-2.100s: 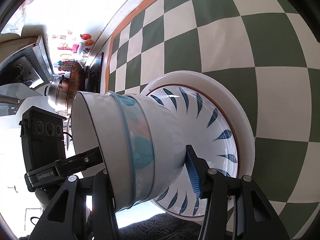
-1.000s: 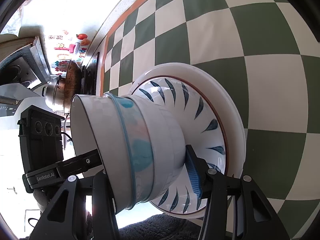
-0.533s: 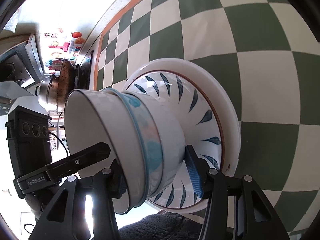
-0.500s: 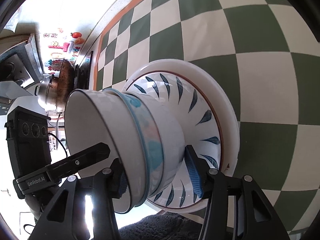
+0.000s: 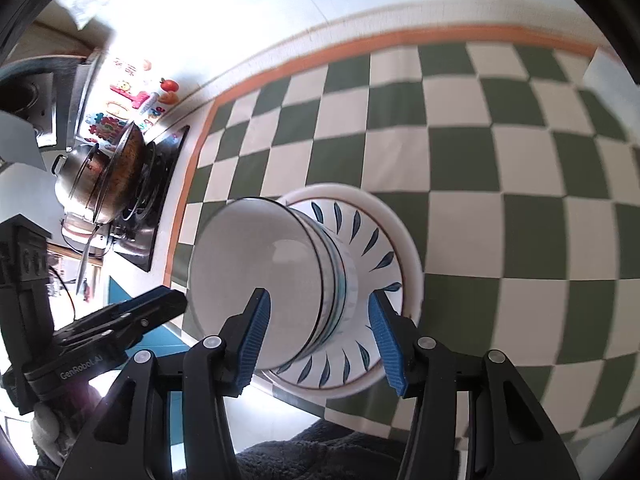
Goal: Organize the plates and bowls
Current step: 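Open both tools and lift them away from the stacked dishes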
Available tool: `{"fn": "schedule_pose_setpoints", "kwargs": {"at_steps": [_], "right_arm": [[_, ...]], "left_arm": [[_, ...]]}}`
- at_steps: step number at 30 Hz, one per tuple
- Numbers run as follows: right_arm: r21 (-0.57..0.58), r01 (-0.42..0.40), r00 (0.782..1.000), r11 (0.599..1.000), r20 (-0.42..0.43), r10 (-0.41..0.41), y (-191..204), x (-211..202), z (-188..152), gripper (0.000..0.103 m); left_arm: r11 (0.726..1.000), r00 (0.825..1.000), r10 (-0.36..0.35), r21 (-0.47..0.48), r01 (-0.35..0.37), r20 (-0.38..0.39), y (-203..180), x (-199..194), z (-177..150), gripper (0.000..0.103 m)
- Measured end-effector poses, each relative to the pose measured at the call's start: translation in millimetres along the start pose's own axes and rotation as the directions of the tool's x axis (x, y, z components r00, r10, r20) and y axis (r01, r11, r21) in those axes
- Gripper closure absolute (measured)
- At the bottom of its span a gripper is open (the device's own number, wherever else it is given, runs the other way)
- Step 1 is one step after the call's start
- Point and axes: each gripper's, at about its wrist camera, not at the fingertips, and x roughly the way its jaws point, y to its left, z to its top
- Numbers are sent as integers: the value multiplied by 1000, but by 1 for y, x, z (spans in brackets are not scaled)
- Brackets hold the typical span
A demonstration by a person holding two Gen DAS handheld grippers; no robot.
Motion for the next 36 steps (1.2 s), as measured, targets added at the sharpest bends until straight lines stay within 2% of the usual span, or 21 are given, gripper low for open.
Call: {"fn": "schedule_pose_setpoints", "kwargs": {"at_steps": [2, 4, 7, 10, 14, 18, 22, 26, 29, 33, 36], "right_arm": [[-23, 45, 998, 999, 33, -44, 8, -17, -6, 37], [-51, 117, 991, 992, 74, -113, 16, -35, -15, 16], [-88, 236, 962, 968, 162, -220, 30, -60, -29, 11], [-109, 333, 919, 937, 261, -296, 44, -83, -42, 6], [-85, 378, 880, 922, 342, -329, 59, -111, -59, 4], [-72, 397, 850, 915, 405, -337, 70, -135, -78, 2], [-60, 385, 838, 921, 440, -322, 75, -153, -93, 2], [-69, 377, 818, 924, 492, -297, 86, -183, -115, 1], [-77, 375, 789, 924, 551, -274, 97, -214, -139, 1], [-77, 374, 772, 924, 578, -265, 115, -250, -176, 1], [-53, 382, 747, 923, 605, -275, 125, -275, -205, 1]], "left_arm": [[999, 998, 40, 23, -42, 49, -2, -12, -3, 14], [997, 993, 76, 26, -79, 95, -3, -24, -5, 9], [993, 979, 113, 17, -118, 172, -2, -41, -7, 4], [993, 973, 110, 13, -115, 204, -1, -54, -11, 2], [991, 969, 114, 38, -125, 221, -8, -69, -23, 1], [989, 959, 118, 56, -137, 258, -15, -87, -38, 1], [992, 950, 98, 42, -116, 297, -19, -110, -52, 0], [991, 927, 104, 39, -126, 360, -24, -143, -72, 0], [990, 896, 121, 14, -140, 426, -28, -174, -94, 0], [995, 888, 78, 24, -100, 453, -31, -209, -122, 0], [992, 863, 87, 32, -119, 498, -36, -235, -146, 0]]}}
